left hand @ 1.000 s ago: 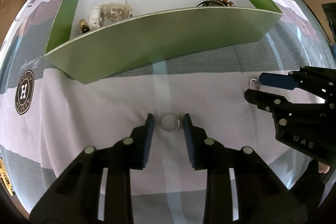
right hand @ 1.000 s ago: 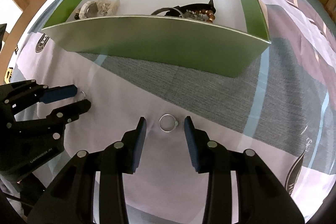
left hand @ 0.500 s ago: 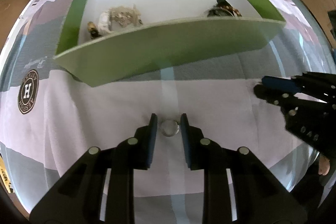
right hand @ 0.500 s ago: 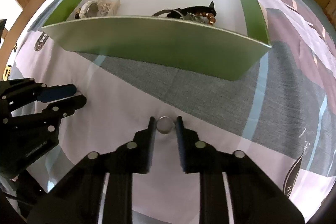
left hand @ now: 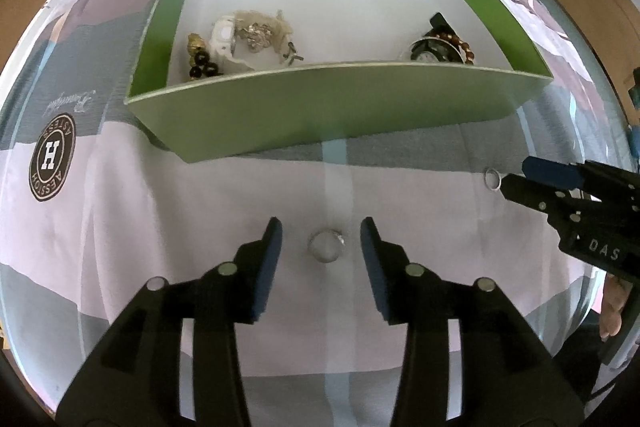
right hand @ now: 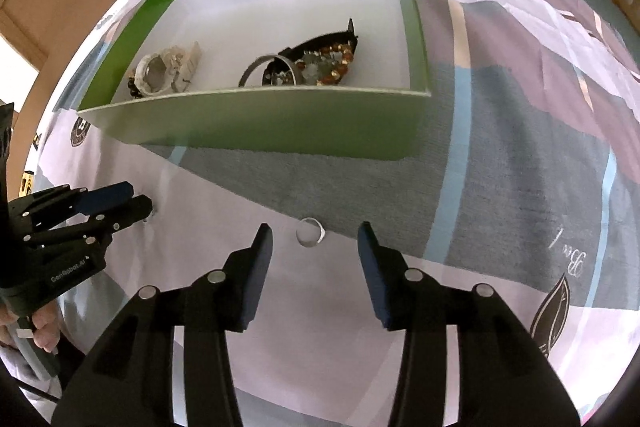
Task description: Organize jewelry
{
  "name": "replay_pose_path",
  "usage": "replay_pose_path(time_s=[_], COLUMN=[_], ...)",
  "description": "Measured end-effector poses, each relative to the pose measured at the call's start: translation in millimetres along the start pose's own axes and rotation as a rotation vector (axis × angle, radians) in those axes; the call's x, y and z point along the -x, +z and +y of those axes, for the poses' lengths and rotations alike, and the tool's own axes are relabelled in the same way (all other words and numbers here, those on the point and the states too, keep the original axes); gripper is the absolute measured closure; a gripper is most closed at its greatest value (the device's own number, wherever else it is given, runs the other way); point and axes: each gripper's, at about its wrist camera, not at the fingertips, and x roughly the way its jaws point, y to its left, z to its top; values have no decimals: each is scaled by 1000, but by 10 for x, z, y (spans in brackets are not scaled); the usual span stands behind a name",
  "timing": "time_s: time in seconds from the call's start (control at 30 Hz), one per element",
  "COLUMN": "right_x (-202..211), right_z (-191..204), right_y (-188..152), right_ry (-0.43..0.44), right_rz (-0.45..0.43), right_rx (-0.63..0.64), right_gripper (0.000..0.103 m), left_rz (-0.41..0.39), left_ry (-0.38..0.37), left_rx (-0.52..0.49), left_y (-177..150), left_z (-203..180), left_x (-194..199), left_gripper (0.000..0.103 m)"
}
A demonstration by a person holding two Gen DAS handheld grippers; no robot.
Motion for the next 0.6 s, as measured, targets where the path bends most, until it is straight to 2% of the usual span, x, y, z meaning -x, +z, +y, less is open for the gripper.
replay_pose_path(time_s=[0.4, 0.6], right_x=[-68, -143], right_z=[7, 82], right_y=[13, -20], right_ry=[-25, -50], right_rz=[6, 12], right_rx=[34, 76], right_gripper=[58, 58], left_rz=[21, 20], left_ry=[48, 59], left_rx=[-71, -84], left_y=[-89, -87], left_z=[-156, -192], left_x=[-85, -89], left_gripper=[62, 68])
